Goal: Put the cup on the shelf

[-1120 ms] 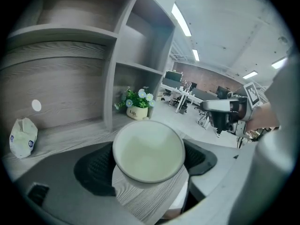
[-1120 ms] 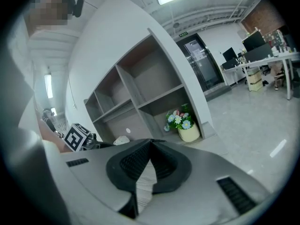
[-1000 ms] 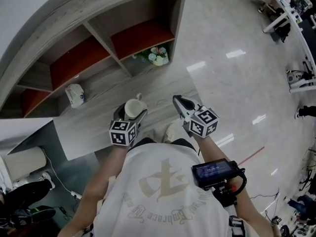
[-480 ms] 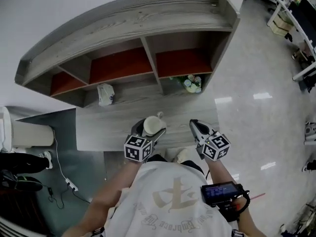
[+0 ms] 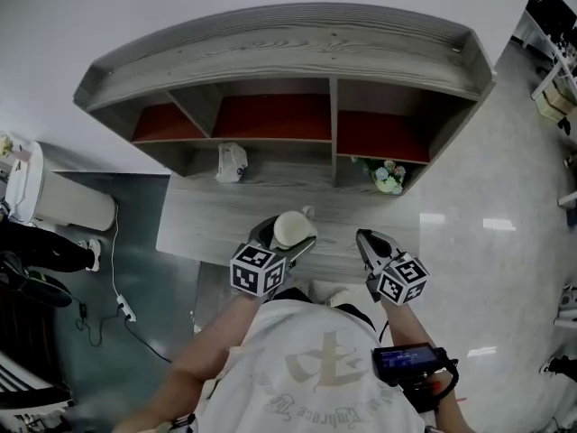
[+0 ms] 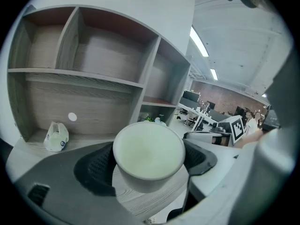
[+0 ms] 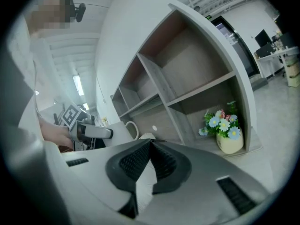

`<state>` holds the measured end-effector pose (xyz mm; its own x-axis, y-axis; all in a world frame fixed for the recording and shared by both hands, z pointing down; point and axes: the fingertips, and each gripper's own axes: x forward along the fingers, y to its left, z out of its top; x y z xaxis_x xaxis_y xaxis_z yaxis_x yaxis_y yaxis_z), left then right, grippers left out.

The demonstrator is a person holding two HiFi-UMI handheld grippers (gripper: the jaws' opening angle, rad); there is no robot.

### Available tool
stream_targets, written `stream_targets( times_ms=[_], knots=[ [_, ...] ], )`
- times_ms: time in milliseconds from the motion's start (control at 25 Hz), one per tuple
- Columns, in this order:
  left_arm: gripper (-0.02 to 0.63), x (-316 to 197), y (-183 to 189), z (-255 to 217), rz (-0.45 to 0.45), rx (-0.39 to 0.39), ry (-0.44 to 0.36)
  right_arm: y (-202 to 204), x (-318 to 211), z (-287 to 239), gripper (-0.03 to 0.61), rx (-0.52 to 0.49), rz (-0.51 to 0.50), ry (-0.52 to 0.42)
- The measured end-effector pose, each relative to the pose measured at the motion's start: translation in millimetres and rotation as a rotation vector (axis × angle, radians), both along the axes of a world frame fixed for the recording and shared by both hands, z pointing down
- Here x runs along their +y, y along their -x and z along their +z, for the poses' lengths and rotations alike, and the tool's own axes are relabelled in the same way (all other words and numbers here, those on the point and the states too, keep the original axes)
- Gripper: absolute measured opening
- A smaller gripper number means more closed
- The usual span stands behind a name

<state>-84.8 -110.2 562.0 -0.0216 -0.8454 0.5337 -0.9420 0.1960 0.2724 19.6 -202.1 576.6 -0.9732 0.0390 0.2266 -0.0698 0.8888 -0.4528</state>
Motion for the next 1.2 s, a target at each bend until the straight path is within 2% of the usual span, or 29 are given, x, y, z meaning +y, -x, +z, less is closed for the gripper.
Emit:
stream_targets(
  times_ms=[520, 1000, 1200],
  knots=[
    [0.43, 9.9, 54.4, -77.3, -0.058, -0.088, -0.111, 38.9, 16.2, -16.1, 0.003, -0.022, -0.071, -0.038],
    [0.426, -20.6, 104.8, -149.2, -0.069, -0.237, -0.216, 55.1, 22.9, -13.7, 0.003, -0.02, -0.073, -0.02],
    [0.426, -34.2, 133.4, -170.1, -0.101, -0.281, -0.246, 59.6, 18.6, -15.2, 0.003, -0.019, -0.064, -0.022]
  ],
)
